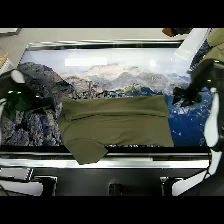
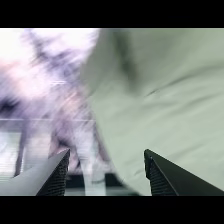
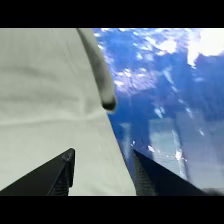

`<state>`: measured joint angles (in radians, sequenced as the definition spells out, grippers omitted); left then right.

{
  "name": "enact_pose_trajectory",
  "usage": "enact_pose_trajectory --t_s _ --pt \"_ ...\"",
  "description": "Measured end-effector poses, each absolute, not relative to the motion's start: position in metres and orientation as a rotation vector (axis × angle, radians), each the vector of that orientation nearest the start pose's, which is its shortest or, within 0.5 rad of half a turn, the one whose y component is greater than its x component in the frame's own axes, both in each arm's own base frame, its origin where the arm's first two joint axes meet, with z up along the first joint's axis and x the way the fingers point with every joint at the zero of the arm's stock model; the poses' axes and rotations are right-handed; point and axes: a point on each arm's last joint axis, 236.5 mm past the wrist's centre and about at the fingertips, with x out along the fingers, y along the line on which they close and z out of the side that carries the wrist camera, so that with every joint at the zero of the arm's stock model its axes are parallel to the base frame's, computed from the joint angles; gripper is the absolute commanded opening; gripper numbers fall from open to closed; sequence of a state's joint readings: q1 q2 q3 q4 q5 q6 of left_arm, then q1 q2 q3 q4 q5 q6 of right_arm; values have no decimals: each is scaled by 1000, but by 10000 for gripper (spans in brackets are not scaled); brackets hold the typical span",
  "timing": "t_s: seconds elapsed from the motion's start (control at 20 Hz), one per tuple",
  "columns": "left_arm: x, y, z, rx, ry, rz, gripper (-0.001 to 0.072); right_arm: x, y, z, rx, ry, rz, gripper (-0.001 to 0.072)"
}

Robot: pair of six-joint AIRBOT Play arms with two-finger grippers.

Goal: Fold the clothes and pants, and hang the long-sleeved shirts on hangers.

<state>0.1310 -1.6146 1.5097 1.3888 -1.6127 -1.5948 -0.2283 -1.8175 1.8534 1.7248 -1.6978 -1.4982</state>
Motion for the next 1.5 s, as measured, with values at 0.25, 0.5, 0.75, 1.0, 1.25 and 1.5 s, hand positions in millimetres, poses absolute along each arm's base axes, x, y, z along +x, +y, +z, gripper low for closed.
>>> enact_pose_trajectory --t_s 0.25,0.5,0.75,1.0,1.25,1.5 --pt "294 4 -12 -559 1683 5 540 375 -48 -7 552 1578 51 427" --pt "225 -50 -34 -844 1678 -37 536 333 -13 -31 671 1538 123 419" --pt "186 -91 -59 -1002 1696 -55 530 322 -2 -30 689 1494 148 420" --pt "164 -120 -83 -982 1734 -58 530 321 0 -24 683 1466 153 419" --pt "164 -139 -95 -950 1720 -45 530 321 3 -21 698 1459 160 419" --pt "159 -156 -102 -946 1752 -51 457 321 5 -20 708 1459 161 419"
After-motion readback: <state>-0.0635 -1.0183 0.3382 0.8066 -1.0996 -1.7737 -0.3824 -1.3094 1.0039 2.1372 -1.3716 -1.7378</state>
